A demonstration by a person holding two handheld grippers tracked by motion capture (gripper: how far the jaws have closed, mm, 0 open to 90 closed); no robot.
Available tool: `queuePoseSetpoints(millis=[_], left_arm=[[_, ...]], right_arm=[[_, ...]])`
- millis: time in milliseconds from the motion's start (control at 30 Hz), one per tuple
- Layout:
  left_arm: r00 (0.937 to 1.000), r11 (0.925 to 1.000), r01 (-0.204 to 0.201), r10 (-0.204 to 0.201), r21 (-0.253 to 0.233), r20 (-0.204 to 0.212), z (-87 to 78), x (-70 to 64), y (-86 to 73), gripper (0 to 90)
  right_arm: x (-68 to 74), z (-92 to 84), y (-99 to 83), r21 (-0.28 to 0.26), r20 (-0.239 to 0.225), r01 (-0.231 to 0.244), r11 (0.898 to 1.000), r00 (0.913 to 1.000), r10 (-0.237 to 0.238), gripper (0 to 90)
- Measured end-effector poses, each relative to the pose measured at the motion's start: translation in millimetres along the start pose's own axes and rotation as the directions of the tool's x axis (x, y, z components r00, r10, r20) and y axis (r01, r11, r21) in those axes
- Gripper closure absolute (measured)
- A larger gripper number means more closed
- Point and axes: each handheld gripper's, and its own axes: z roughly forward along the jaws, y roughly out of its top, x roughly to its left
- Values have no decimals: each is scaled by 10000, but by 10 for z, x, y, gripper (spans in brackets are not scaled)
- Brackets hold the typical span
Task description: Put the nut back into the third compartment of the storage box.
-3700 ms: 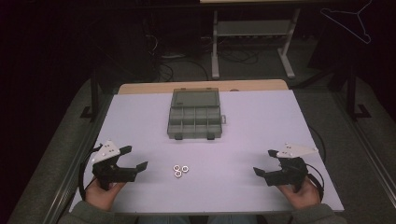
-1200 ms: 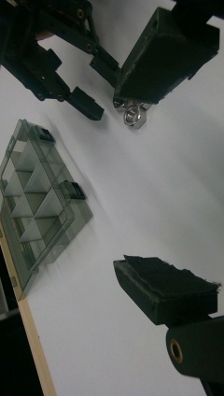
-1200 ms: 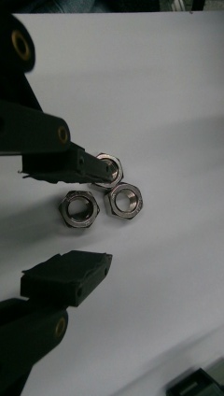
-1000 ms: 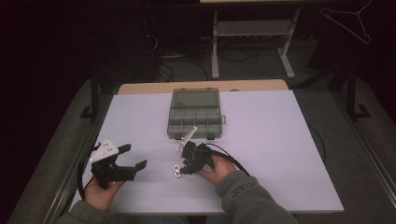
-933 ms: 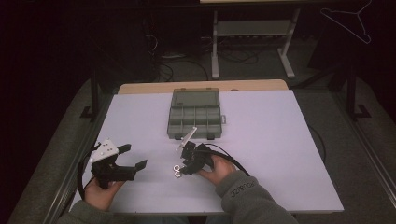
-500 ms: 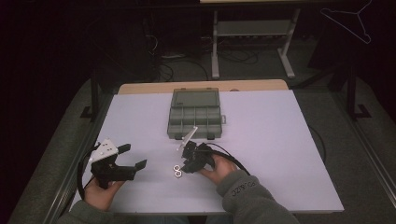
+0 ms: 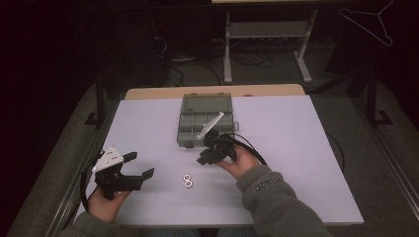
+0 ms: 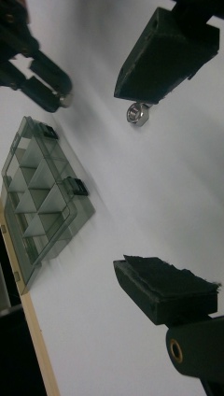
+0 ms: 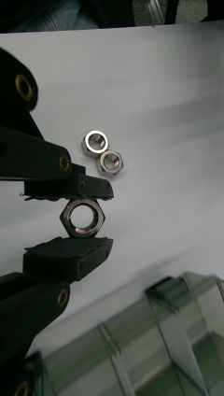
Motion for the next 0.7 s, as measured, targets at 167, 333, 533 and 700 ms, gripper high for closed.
queuePoseSetpoints(millis=[167, 333, 533, 700], left_arm=[[10000, 10000, 38, -38, -44, 7, 2, 4, -3, 142], [10000, 10000, 55, -55, 8, -10, 6, 16, -10, 142], [10000, 10000, 59, -59, -36, 13, 9, 25, -12, 142], [10000, 10000, 85, -85, -14, 26, 7, 24, -10, 142]], right_arm=[[-120, -174, 101, -92, 248, -14, 10000, 9997, 17, 694], [-320, -358, 245, -298, 572, -157, 9994, 9982, 174, 694], [-539, -488, 414, -544, 860, -307, 9981, 9957, 353, 694], [-778, -462, 504, -515, 1100, -795, 9955, 9903, 848, 694]])
